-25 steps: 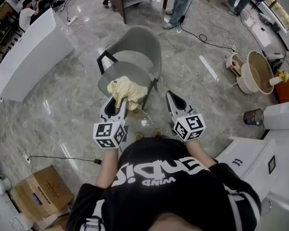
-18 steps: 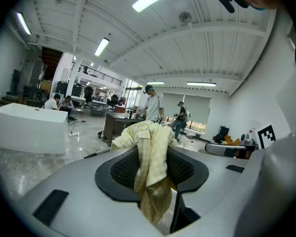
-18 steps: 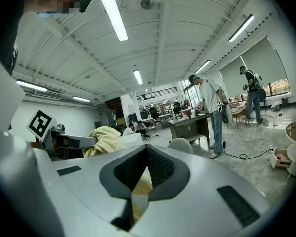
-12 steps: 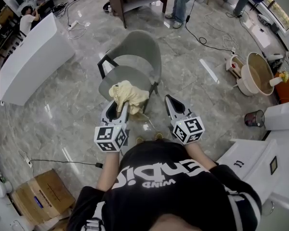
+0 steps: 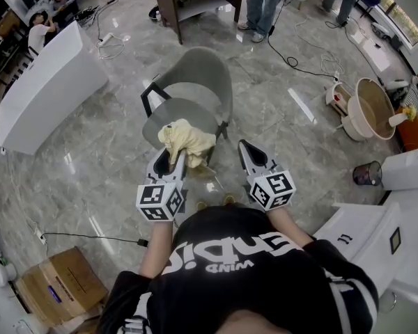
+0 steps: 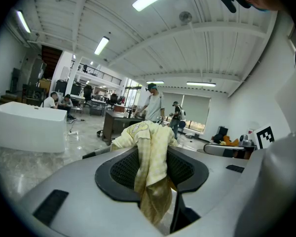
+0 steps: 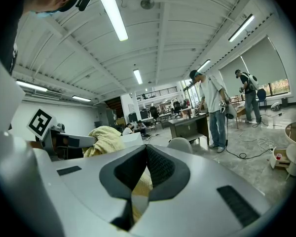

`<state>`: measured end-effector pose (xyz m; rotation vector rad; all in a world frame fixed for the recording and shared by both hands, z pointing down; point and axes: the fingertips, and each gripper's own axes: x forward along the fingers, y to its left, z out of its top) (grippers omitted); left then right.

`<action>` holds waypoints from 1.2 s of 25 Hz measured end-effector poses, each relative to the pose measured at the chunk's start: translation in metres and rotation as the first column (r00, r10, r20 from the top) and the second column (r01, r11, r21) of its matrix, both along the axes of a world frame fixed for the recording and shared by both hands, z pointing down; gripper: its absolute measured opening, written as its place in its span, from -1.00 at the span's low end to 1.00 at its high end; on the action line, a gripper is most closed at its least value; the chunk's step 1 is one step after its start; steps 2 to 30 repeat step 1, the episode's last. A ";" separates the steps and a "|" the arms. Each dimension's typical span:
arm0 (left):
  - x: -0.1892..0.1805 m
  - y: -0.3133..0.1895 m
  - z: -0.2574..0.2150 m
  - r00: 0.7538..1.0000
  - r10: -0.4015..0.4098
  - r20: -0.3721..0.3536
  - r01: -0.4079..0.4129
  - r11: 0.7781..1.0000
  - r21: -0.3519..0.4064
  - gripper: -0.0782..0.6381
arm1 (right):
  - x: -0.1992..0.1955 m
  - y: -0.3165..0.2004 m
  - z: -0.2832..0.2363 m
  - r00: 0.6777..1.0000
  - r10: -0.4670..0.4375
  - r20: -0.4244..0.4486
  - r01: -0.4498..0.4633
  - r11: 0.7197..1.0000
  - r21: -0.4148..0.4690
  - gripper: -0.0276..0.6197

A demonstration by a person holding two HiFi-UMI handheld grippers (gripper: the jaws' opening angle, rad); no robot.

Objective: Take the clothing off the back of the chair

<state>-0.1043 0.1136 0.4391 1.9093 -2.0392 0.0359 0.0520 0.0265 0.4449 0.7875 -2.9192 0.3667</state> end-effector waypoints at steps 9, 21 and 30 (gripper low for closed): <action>0.001 0.000 0.000 1.000 0.000 0.000 0.000 1.000 0.000 -0.32 | 0.000 0.000 0.000 1.000 0.000 0.001 0.000 1.000 0.000 -0.87; 0.001 0.000 0.000 1.000 0.000 0.000 0.000 1.000 0.000 -0.32 | 0.000 0.000 0.000 1.000 0.000 0.001 0.000 1.000 0.000 -0.87; 0.001 0.000 0.000 1.000 0.000 0.000 0.000 1.000 0.000 -0.32 | 0.000 0.000 0.000 1.000 0.000 0.001 0.000 1.000 0.000 -0.87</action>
